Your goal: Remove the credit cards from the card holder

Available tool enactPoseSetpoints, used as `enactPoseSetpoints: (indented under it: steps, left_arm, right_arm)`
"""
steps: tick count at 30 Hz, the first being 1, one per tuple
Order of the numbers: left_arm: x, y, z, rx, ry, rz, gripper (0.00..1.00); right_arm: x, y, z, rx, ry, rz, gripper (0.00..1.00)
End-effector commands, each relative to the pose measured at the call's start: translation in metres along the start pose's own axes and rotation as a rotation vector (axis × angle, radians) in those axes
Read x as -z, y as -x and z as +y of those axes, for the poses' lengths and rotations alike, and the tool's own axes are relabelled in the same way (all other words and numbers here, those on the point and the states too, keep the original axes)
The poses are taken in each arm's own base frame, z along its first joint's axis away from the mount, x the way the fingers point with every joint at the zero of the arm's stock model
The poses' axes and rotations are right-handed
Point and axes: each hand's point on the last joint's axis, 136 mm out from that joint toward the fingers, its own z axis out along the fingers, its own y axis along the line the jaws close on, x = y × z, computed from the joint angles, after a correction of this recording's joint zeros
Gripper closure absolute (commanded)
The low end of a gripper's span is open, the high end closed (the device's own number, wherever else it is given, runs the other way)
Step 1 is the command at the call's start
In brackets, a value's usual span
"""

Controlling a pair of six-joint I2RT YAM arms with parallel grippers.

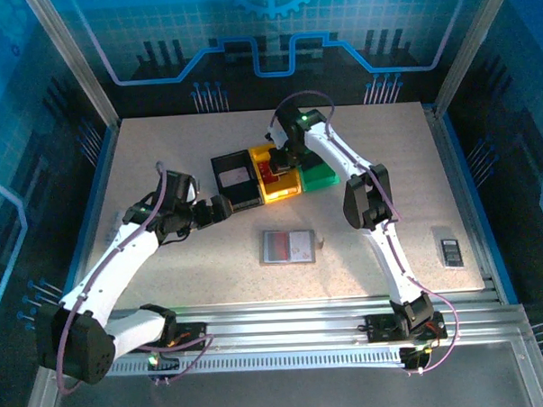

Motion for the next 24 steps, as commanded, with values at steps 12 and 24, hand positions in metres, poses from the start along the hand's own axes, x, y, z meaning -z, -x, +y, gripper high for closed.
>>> enactPoseSetpoints:
  steps: [12,24]
  left_arm:
    - [0.002,0.006,0.001,-0.017,0.005,-0.012,0.01]
    - [0.002,0.006,0.001,-0.015,0.003,-0.009,0.01]
  right_arm:
    - [-0.007,0.008,-0.018,-0.016,-0.012,-0.005,0.86]
    - [0.006,0.018,-0.021,-0.002,-0.045,-0.046,0.74]
